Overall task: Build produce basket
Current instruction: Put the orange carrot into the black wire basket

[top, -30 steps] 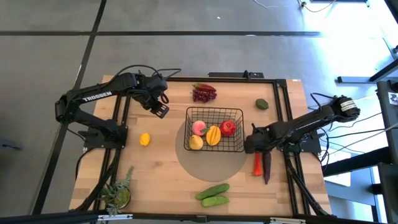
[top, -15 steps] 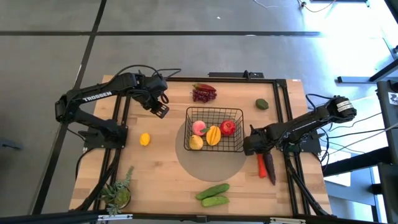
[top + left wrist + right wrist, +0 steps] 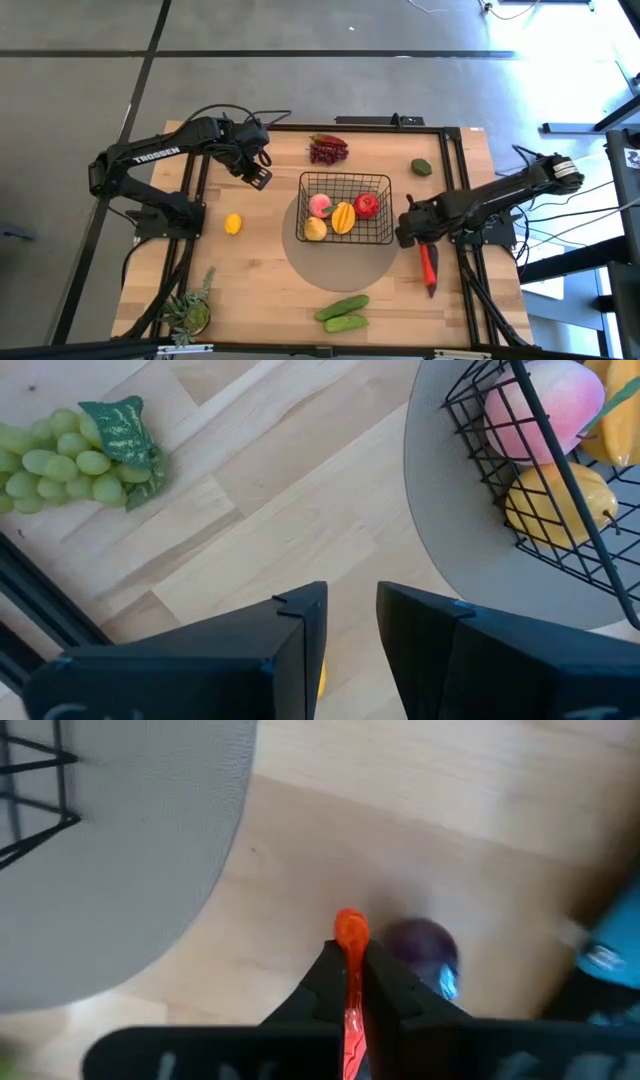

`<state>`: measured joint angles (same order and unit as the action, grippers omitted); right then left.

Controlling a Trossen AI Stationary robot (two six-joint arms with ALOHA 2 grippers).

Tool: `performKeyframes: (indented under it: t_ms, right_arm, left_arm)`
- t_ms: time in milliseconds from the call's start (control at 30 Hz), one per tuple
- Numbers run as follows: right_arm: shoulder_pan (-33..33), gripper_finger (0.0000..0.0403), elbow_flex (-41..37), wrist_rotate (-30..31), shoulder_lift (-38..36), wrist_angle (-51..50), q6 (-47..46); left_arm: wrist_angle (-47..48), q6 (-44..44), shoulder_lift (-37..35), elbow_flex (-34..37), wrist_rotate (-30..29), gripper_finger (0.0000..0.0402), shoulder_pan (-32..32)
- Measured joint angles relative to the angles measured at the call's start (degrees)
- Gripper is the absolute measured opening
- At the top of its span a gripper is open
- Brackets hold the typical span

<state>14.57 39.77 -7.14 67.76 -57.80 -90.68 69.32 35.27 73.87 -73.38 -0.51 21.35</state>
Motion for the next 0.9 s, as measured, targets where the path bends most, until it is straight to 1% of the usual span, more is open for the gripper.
performKeyframes:
  t_ms: [133,267,400,633,800,900]
  right_arm:
    - [0.0,0.0002,5.8,0.0,-0.4,-8.5,1.3]
    - [-0.7,0.0002,12.7,0.1,-0.4,-15.0,4.4]
    - [-2.6,0.0002,20.4,3.3,-0.4,-18.7,8.5]
    - [-7.8,0.0002,32.5,10.1,0.0,-18.5,19.0]
    - [-13.1,0.0002,38.4,10.6,1.5,-15.9,31.9]
    - [-17.0,0.0002,40.4,9.1,3.3,-13.7,40.0]
  left_arm:
    - [0.0,0.0,0.0,0.0,0.0,0.008,0.0]
    - [0.0,0.0,0.0,0.0,0.0,0.008,0.0]
    - [-0.9,0.0,0.0,0.0,0.0,0.008,0.0]
    - [-4.0,-1.5,0.0,0.0,0.0,0.008,0.0]
    - [-4.4,-2.8,0.0,0.0,0.0,0.008,0.0]
    - [-4.5,-2.9,0.0,0.0,0.0,0.008,0.0]
